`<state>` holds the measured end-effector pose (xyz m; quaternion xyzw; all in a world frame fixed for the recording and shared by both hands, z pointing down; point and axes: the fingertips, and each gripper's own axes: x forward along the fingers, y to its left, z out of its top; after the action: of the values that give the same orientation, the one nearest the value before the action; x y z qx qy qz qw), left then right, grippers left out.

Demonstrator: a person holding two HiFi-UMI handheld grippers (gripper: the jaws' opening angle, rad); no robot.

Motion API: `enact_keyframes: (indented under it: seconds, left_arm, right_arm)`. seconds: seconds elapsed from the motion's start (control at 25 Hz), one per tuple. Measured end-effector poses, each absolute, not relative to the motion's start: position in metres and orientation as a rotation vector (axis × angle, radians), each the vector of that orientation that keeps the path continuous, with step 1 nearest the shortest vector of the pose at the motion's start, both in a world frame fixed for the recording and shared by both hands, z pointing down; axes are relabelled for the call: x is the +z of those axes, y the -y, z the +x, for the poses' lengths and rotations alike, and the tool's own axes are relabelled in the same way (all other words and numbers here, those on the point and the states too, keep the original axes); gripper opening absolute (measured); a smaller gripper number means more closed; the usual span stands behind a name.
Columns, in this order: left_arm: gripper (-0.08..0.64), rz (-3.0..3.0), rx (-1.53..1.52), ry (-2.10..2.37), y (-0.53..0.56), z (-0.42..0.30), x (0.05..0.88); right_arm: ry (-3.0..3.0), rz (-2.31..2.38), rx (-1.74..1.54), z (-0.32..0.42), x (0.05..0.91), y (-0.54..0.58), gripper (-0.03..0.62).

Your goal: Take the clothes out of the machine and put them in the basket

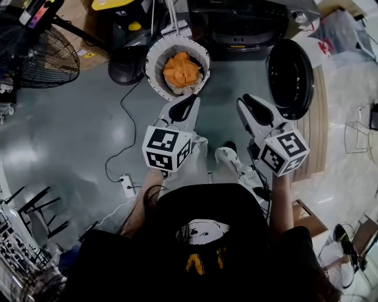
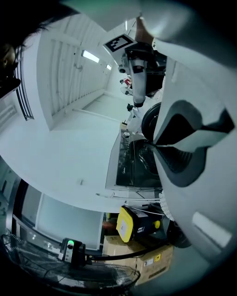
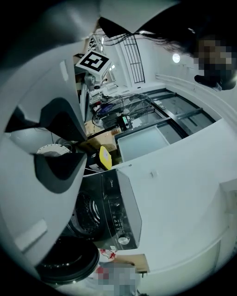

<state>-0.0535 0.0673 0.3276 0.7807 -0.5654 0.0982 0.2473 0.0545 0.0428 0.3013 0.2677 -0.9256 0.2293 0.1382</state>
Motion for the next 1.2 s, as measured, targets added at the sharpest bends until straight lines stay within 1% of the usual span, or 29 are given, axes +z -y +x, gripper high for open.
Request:
enact_keyframes:
  seconds: [0.28,0.56,0.8,0.96,1.2]
  left_arm:
    - [0.018,2.102,0.309,1.618,-0.075,-0.014,0.316]
    - [0.018,2.017,0.265,1.711,-0.095,0.028,0.303]
    - [0.018,2.018,0.32,1.691,-0.117,0.075,0.302]
    - [0.018,2.012,0.341,1.698,-0.13,0.088,0.298]
    - [0.018,2.017,0.333,1.736,-0.14,0.097,0.286]
  right_arm:
    - [2.73,0.665,0.701,0.087,0.292,-0.072,0.078]
    - [2.759,0.556,0.675,0.122,0.289,-0.104,0.063]
    - [2.788,0.503,0.655,0.143,0.287,-0.123,0.042]
    - [2.805,0.475,0.648,0.149,0.288,-0.136,0.009]
    - [2.83,0.408,0.591,0.152,0.283,-0.15,0.008]
